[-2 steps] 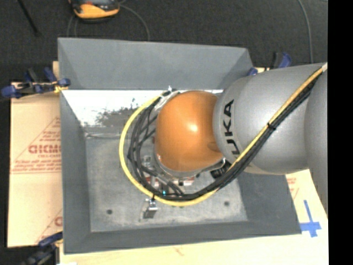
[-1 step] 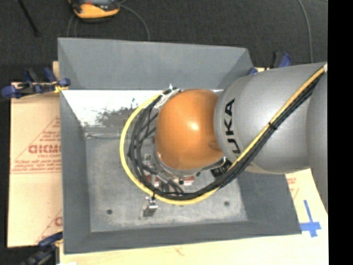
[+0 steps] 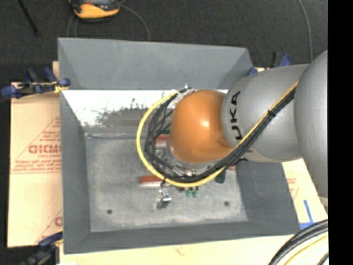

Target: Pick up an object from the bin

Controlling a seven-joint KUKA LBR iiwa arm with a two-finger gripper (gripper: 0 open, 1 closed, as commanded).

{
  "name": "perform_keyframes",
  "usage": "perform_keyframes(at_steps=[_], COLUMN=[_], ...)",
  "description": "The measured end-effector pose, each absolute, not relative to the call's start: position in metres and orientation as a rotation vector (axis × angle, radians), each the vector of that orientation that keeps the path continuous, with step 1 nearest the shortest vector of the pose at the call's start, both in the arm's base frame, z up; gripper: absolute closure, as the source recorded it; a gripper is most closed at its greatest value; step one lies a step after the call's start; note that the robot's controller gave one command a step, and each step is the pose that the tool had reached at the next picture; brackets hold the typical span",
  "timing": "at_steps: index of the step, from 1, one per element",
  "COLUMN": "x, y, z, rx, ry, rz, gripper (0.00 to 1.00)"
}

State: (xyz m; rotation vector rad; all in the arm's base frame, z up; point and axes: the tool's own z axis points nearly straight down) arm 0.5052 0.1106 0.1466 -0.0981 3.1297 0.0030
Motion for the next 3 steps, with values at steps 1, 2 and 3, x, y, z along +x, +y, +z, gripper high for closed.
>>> perform_keyframes(at_steps=[1,2,3], x=[0.514,0.557,0.574], y=[0.083,0.08,0.049], z=[0.117,0.097,0.094], rx=[-0.137,-0.249,-0.499], ry=[3.141,3.123,3.1], rz=[-0.005,-0.001,-0.001], gripper=[0.0,0.0,0.0])
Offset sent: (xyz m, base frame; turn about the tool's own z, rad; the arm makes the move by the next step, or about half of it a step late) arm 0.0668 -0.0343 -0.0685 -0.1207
